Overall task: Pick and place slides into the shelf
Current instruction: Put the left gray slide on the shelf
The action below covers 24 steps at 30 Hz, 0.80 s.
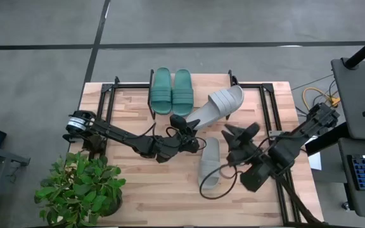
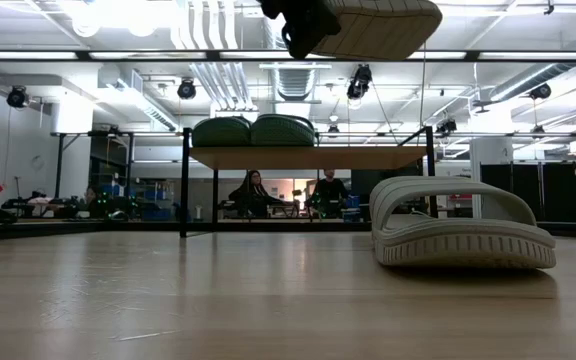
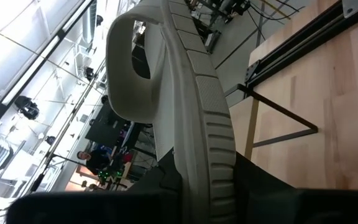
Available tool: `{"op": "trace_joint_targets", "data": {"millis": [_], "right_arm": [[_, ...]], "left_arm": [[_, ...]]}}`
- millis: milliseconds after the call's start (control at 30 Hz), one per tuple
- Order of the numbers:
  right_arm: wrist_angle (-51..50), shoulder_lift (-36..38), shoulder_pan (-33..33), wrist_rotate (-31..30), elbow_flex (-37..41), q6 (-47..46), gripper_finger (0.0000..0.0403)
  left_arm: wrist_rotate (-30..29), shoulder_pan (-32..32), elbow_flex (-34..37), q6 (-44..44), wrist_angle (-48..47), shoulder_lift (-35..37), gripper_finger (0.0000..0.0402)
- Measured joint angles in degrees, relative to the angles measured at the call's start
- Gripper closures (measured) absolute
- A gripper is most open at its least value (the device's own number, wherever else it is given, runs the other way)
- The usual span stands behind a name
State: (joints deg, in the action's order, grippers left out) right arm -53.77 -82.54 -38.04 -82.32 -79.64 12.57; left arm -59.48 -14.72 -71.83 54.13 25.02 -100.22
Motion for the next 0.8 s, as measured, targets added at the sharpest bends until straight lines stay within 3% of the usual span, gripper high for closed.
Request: {"op": "trace_joint_targets", "data": {"millis": [100, 200, 367, 533, 700, 800], "right_arm": [[0.15, 1.15, 0.67, -0.02, -0.72, -8.73, 0.0256], [0.42, 1.53, 1.57, 0.2, -0.74, -10.66, 0.0262], [6.77, 1.57, 3.51, 0.08, -0.74, -6.22, 0.0264], [16.21, 1.62, 5.69, 0.1, -1.51, 1.22, 0.0262], [16.31, 1.87, 7.67, 0.5, -3.85, 0.74, 0.0263], [13.47, 1.92, 8.77, 4.59, -5.3, 1.01, 0.0255]], "left_arm": [[-1.44, 0.12, 0.04, 0.11, -0.04, 0.0, 0.0365], [-2.84, 0.26, -0.61, 0.32, 0.13, -0.41, 0.0365], [-5.93, 0.5, -3.32, 5.76, 0.52, -3.01, 0.0365], [-14.13, 0.84, -8.42, 15.91, 1.23, -8.71, 0.0365], [-16.42, 1.12, -11.82, 18.31, 1.6, -12.25, 0.0365], [-16.44, 1.22, -12.31, 18.81, 1.42, -13.07, 0.0365]]}}
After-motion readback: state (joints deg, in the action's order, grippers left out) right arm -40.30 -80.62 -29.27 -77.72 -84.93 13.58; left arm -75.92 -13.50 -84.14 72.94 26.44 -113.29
